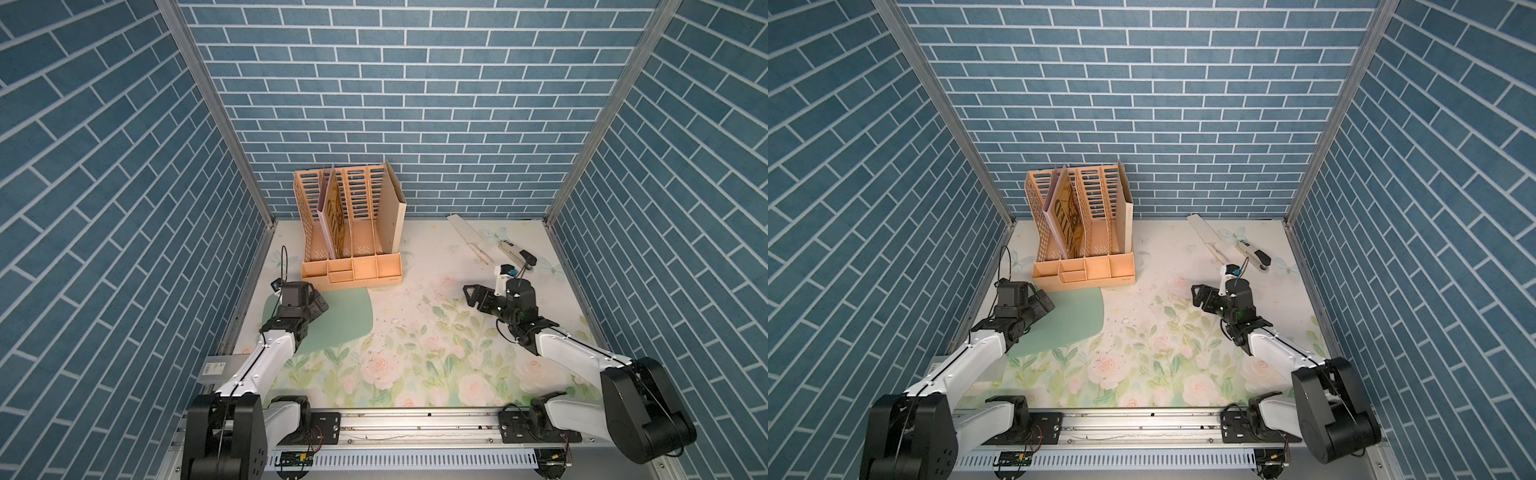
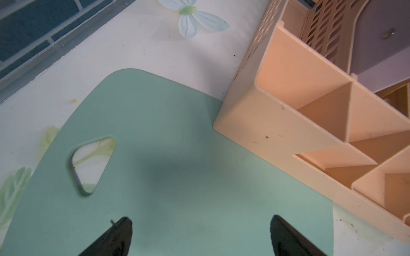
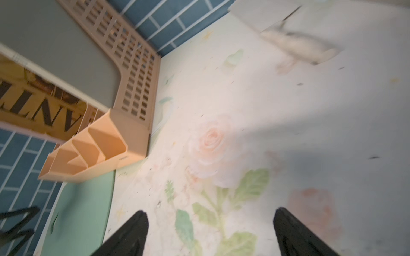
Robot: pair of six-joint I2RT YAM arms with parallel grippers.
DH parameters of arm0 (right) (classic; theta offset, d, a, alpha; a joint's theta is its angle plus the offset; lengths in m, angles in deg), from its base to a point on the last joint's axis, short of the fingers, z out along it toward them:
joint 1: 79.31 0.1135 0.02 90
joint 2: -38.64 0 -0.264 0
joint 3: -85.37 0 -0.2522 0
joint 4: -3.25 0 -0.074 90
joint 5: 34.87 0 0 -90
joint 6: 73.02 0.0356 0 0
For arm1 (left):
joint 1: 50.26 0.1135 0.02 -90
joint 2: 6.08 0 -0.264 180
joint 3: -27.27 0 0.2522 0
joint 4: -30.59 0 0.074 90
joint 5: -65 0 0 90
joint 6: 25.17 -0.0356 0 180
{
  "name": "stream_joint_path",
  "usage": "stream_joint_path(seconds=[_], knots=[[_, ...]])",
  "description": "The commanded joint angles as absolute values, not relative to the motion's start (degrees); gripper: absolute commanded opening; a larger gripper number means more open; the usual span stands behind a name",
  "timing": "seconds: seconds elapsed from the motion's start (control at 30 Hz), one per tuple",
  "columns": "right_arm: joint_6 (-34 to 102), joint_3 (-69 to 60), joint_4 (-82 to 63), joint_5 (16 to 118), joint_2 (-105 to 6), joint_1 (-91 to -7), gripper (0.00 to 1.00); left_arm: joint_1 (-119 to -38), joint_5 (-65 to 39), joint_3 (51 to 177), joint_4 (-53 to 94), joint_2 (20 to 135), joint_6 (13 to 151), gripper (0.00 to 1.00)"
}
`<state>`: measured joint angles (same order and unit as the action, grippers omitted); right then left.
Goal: Align the knife with the edge of the cutting board
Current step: Move the work surface to the center of the board.
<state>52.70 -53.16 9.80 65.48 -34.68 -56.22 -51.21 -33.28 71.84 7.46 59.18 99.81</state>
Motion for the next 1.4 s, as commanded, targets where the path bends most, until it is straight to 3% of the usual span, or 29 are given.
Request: stream_joint_path(seconds=[0.0,0.23,0.47,0.7,1.37], knots=[[55.6,-51.8,11.9,63.2,-38.2,-49.6,0.91,-50.7,-33.5,72.1,9.3,61.1,97.9,1.00],[59.9,-41.5,8.2,60.6,-50.6,-37.0,0.90,-50.1,-38.4,76.3,6.8,66.6,99.0,1.00],[60.7,-32.6,2.3,61.7,-59.5,-33.3,0.90,-49.1,-42.4,80.3,5.3,73.4,99.6,1.00],[61.7,-27.7,0.4,62.1,-64.4,-30.3,0.90,-47.2,-43.4,78.1,7.4,72.8,101.1,0.99],[64.4,-17.6,-4.0,58.1,-72.2,-26.6,0.90,-38.7,-29.4,74.9,12.5,74.8,102.4,0.99]])
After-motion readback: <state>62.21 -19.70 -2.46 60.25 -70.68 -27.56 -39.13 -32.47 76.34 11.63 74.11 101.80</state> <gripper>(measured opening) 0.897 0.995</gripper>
